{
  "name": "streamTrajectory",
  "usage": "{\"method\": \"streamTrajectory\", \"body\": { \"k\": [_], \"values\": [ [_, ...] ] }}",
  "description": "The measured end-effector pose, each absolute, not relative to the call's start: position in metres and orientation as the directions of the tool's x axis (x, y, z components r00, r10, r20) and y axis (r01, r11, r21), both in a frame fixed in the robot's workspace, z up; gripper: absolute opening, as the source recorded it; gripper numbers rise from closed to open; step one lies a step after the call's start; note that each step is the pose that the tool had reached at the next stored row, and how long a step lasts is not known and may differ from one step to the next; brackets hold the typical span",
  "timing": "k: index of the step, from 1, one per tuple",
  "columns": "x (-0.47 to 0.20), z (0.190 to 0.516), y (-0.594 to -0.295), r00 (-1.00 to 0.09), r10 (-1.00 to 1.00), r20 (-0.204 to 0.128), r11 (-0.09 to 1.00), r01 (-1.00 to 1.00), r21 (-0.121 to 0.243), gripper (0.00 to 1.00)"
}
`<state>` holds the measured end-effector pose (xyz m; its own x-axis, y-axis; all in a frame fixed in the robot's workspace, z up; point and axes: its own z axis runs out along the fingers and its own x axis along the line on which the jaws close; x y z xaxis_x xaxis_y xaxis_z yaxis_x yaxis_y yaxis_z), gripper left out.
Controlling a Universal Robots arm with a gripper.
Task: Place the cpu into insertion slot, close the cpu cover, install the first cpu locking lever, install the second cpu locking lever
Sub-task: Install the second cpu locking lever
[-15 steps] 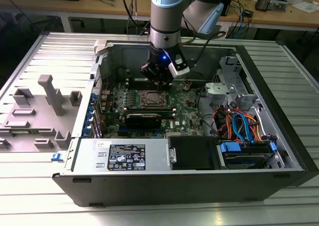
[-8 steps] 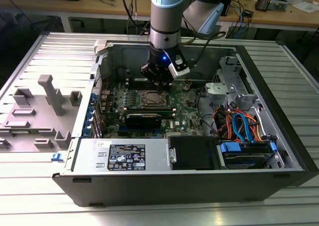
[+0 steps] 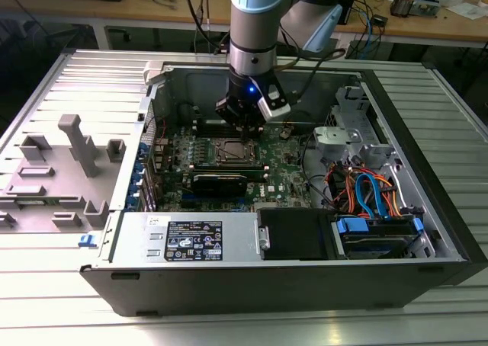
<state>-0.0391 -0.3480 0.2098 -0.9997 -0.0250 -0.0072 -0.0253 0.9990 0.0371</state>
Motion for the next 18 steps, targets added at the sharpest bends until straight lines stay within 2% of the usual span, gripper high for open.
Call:
{"method": "streamTrajectory", "body": {
  "k": [18],
  "values": [
    [-0.0391,0.2156,-0.3488,-1.0,-0.025,-0.007,0.999,-0.025,0.037,0.11]
  ]
}}
